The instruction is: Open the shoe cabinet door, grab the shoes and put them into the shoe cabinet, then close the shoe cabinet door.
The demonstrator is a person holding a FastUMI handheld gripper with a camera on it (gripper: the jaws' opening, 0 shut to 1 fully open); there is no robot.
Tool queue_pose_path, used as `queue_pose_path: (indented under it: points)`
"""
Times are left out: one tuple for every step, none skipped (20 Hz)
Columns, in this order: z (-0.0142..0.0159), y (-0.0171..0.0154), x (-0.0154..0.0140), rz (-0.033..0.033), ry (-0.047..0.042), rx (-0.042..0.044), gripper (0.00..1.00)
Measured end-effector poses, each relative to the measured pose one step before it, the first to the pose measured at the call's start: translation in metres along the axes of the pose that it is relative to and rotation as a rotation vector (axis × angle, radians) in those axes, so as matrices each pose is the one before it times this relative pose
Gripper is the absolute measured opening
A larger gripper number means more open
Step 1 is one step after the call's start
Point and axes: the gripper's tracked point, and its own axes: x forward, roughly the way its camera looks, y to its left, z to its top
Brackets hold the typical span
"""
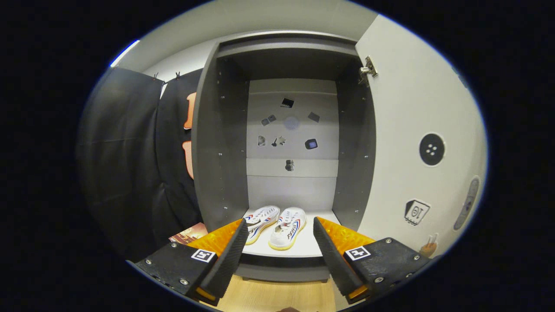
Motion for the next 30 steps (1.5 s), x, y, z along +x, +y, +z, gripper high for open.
queue_pose_path:
  points:
    - [0.00100, -0.00535, -0.01321, -0.01360, -0.01034, -0.00490, 0.93]
    - [0.00009, -0.00634, -0.01342, -0.01916, -0.00961, 0.00354, 0.93]
    - [-0.00123, -0.00174, -0.01424, -0.00062, -0.00618, 0.01465, 0.94]
    - [-0.00052, -0.00123, -0.01435, 0.01203, -0.00529, 0.01538, 0.93]
    - [0.00172, -0.00275, -0.01435, 0.00753, -0.01060, 0.00675, 0.93]
    - [0.00229, -0.00655, -0.01296, -0.00665, -0.01290, -0.00962, 0.93]
    - [0.00176, -0.00848, -0.01224, -0.02106, -0.01667, -0.02234, 0.93]
    - [0.00346, -0.01186, -0.01218, -0.03247, -0.02044, -0.02648, 0.93]
    - [0.00281, -0.00797, -0.01232, -0.02852, -0.01878, -0.02283, 0.93]
    - [0.00169, -0.00890, -0.01207, -0.02089, -0.01105, -0.01724, 0.93]
    - [0.00234, -0.00768, -0.01433, -0.01368, -0.01003, -0.00846, 0.93]
    - [0.00307, -0.00710, -0.01272, -0.00676, -0.00790, 0.00098, 0.93]
    - [0.00454, -0.00492, -0.01196, 0.00559, -0.01077, 0.00987, 0.93]
    - [0.00490, 0.00003, -0.00563, 0.01037, -0.01357, 0.01851, 0.93]
    - [0.00371, -0.00524, -0.00998, 0.00184, -0.00280, 0.02497, 0.93]
    - [0.00172, -0.00971, -0.01140, -0.01100, -0.00744, 0.01743, 0.93]
    - [0.00098, -0.01171, -0.00388, -0.01850, -0.00652, 0.00756, 0.93]
    - [0.00219, -0.01279, -0.00587, -0.02277, -0.00789, 0.00288, 0.93]
    - [0.00125, -0.01310, -0.00443, -0.02358, -0.00312, 0.00329, 0.94]
    - [-0.00004, -0.01299, -0.00583, -0.01987, 0.00226, 0.00343, 0.94]
    - [0.00051, -0.01085, -0.00375, -0.01592, 0.00003, 0.00432, 0.94]
    - [0.00186, -0.01044, -0.00352, -0.01333, 0.00207, 0.00408, 0.94]
    - [0.00232, -0.00743, -0.00396, -0.00900, 0.00318, 0.00285, 0.93]
    - [0.00104, -0.00835, -0.00232, -0.00869, -0.00316, -0.00093, 0.93]
    - [0.00090, -0.01028, -0.00034, -0.01454, -0.00322, -0.00329, 0.94]
    - [-0.00064, -0.01243, 0.00076, -0.01655, 0.00127, -0.00422, 0.93]
    - [-0.00343, -0.01235, 0.00225, -0.01640, 0.00945, -0.00397, 0.93]
    - [-0.00486, -0.01108, 0.00334, -0.00936, 0.01091, -0.00105, 0.93]
    - [-0.00666, -0.00850, 0.00407, -0.00266, 0.01853, -0.00064, 0.93]
    - [-0.00688, -0.00746, 0.00536, 0.00268, 0.01629, 0.00138, 0.93]
